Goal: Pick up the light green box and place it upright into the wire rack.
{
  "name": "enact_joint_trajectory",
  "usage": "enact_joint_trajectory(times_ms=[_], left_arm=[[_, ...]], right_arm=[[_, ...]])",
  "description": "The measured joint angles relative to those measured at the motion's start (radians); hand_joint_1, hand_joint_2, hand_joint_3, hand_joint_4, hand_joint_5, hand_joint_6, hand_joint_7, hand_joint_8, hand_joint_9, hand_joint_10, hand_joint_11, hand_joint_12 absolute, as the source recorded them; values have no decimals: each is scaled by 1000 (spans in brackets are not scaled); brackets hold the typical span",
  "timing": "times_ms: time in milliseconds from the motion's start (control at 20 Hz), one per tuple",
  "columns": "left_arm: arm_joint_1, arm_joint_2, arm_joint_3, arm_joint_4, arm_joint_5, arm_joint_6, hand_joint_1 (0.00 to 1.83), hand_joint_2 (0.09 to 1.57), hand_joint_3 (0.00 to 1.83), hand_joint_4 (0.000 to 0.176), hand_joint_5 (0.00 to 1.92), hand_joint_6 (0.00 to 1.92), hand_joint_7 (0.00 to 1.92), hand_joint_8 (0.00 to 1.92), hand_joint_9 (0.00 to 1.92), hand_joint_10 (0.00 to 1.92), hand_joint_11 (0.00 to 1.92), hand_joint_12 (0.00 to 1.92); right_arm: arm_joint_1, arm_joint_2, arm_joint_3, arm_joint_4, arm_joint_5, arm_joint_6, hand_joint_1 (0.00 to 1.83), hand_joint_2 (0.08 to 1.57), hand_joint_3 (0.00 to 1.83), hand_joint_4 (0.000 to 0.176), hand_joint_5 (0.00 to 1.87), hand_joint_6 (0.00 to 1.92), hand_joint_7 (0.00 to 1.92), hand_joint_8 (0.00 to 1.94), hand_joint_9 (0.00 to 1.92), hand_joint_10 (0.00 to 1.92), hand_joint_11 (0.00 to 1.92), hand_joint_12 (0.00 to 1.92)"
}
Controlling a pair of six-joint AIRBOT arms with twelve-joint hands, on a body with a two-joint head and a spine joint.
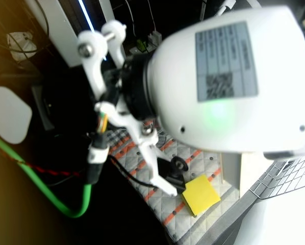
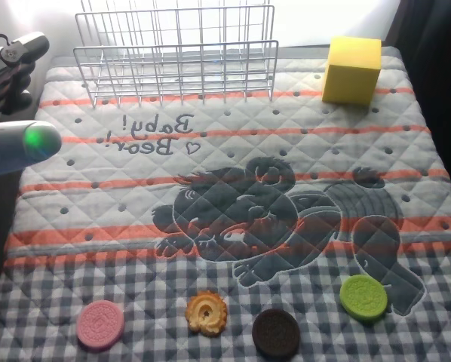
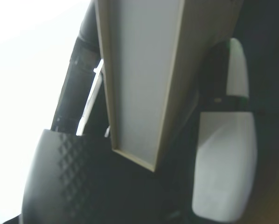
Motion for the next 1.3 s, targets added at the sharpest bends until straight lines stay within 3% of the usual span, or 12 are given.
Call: enact_joint_trajectory(times_ms=[50,150,200,350,500,600,800,850,1000,1100,1200,1300], left_arm=[[0,0,0,0,0,-1,663,721,0,167,95,1,0,0,0,0,0,278],[0,-5,1,0,-1,-1,677,722,0,165,101,1,0,0,3,1,0,333],[0,-6,1,0,2,-2,670,716,0,174,101,0,0,0,0,0,0,343],[-8,-10,3,0,-1,-2,640,727,2,176,88,0,0,0,0,0,0,239],[-8,-10,3,3,1,-2,608,737,2,176,80,2,0,0,6,1,0,544],[-8,-10,3,0,2,-2,610,730,0,176,66,0,0,0,1,0,0,605],[-8,-11,3,1,1,-5,627,740,1,176,30,4,0,0,0,0,0,420],[-8,-11,3,1,2,-5,644,736,0,176,39,1,0,0,0,0,0,261],[-8,-11,3,1,2,-5,579,736,0,176,21,0,0,0,0,0,0,269],[-8,-13,3,2,2,-5,597,734,0,176,0,0,0,0,0,0,0,221],[-8,-12,3,4,5,-5,591,729,0,176,15,1,0,0,0,0,0,279],[-8,-13,3,4,5,-5,588,738,2,176,28,1,0,0,0,0,0,350]], right_arm=[[0,-5,2,-3,-3,0,1269,1121,0,0,840,1019,1124,927,1510,5,1215,757],[0,-19,6,0,5,0,1271,1116,0,0,853,997,1131,919,1523,9,1233,763],[0,-23,6,2,11,1,1270,1117,0,0,855,988,1127,926,1517,7,1227,764],[-26,-36,16,0,10,0,1268,1121,1,0,846,995,1119,942,1515,4,1208,802],[-44,-43,21,-2,1,0,1269,1121,0,0,879,886,1099,1016,1552,19,1167,936],[-44,-47,21,-1,-3,0,1272,1110,0,0,906,853,1117,983,1545,16,1163,950],[-61,-53,25,11,1,2,1262,1130,0,0,845,977,1083,1020,1501,0,1032,1044],[-63,-55,26,9,-10,3,1265,1119,0,0,872,947,1103,985,1500,0,1022,1062],[-63,-59,32,11,-11,3,1254,1130,2,0,852,1007,1067,1026,1444,3,957,1133],[-63,-66,40,11,-18,2,1238,1173,0,0,772,1117,987,1166,1378,2,848,1255],[-63,-69,43,16,-21,3,1244,1161,1,0,790,1098,1009,1127,1394,14,921,1196],[-63,-69,43,21,-25,2,1257,1128,0,0,842,1041,1095,958,1415,20,1021,973]])
